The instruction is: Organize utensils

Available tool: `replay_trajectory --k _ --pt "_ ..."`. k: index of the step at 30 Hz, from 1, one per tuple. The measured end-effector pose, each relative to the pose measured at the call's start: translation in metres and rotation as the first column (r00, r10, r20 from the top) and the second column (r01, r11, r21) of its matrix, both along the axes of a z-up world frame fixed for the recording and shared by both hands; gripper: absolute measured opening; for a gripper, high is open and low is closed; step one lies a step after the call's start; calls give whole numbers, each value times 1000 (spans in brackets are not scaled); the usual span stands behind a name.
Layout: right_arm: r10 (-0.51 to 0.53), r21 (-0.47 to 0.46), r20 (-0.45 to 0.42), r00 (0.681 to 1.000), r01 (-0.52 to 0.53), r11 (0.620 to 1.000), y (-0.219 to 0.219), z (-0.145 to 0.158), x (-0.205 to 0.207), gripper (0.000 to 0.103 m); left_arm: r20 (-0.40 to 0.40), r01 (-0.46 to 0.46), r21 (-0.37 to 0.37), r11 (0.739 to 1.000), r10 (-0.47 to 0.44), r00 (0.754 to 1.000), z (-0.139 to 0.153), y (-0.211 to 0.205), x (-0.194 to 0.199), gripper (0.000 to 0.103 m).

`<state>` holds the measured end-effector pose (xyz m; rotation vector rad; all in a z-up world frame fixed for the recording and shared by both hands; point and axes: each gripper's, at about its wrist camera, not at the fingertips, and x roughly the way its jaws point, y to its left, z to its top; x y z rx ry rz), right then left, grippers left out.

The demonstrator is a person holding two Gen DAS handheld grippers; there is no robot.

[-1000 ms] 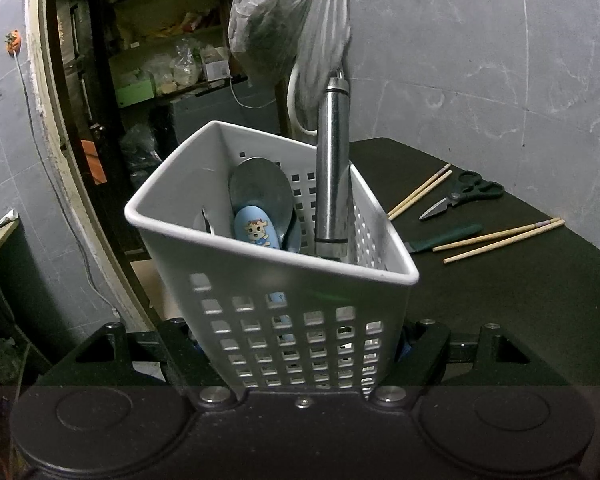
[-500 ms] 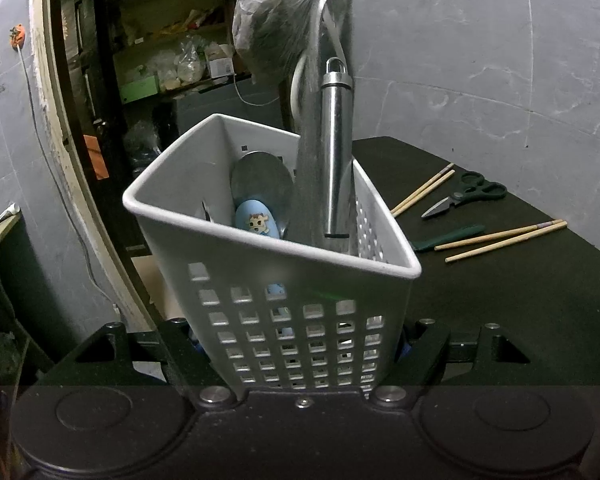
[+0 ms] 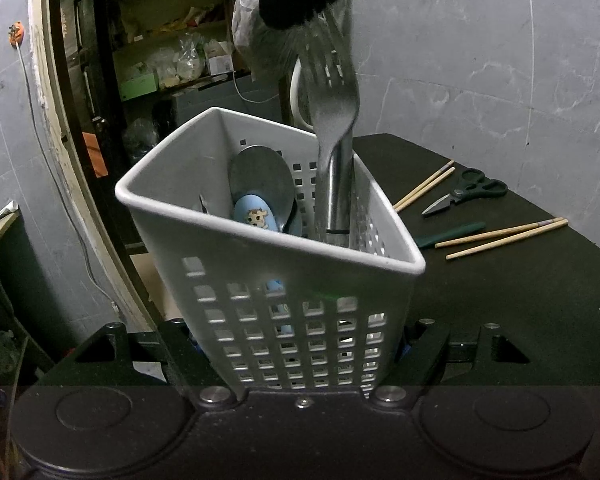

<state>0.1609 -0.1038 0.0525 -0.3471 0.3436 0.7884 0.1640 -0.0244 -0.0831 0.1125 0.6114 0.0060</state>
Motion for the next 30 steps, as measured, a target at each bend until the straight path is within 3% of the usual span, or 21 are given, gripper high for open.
replay_trajectory --k 4,6,8,12,13,20,24,30 --pt "3 -12 -25 1000 -3 1000 2 -5 2 4 -1 1 0 1000 -1 1000 0 0 1 78" --pt "9 -14 -40 999 -9 1000 1 -6 3 11 -3 1 -2 1000 -1 1000 -2 0 1 78" --pt "8 -10 -44 999 -8 1000 0 -6 3 26 -4 2 -2 1000 -2 1000 -3 0 2 78" --pt "-2 36 -36 999 3 999 -8 0 4 44 -7 4 -4 1000 -4 1000 -6 1 2 78" --pt "-13 48 -28 1000 14 999 -11 2 4 53 -7 3 -5 1000 -3 1000 -6 1 3 78" --pt "-184 157 28 983 177 972 -54 12 12 98 -13 5 -4 1000 -5 1000 -6 1 4 78" --pt "-301 157 5 954 296 942 -83 4 25 103 -18 4 -5 1000 -4 1000 -6 0 6 78" --pt "-453 48 -111 885 460 887 -118 -34 46 103 -37 3 -12 1000 -3 999 -7 2 9 78"
